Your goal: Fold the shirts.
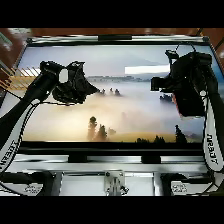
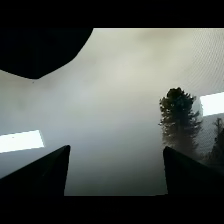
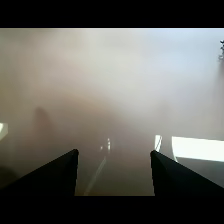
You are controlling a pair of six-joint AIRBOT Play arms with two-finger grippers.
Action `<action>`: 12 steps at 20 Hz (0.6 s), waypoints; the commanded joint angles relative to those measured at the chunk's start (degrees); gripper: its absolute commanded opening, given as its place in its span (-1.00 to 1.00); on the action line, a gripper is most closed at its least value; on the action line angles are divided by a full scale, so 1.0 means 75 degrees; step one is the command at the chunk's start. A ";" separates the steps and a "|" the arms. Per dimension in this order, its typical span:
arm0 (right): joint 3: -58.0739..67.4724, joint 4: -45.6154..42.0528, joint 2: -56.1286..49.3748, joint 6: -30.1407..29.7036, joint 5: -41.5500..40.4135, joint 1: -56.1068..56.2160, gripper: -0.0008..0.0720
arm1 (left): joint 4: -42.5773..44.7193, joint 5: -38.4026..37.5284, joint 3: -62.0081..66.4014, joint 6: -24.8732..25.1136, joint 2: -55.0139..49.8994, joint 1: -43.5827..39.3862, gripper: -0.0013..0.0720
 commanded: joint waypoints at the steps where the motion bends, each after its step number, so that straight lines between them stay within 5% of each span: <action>1: 0.0000 0.0006 -0.0006 0.0003 0.0154 0.0003 0.58 | -0.0003 0.0000 0.0009 -0.0003 0.0000 0.0003 0.84; 12: 0.0003 0.0361 0.0009 -0.0096 0.1562 0.0003 0.57 | -0.0003 0.0717 0.0003 0.0006 -0.0061 -0.0026 0.84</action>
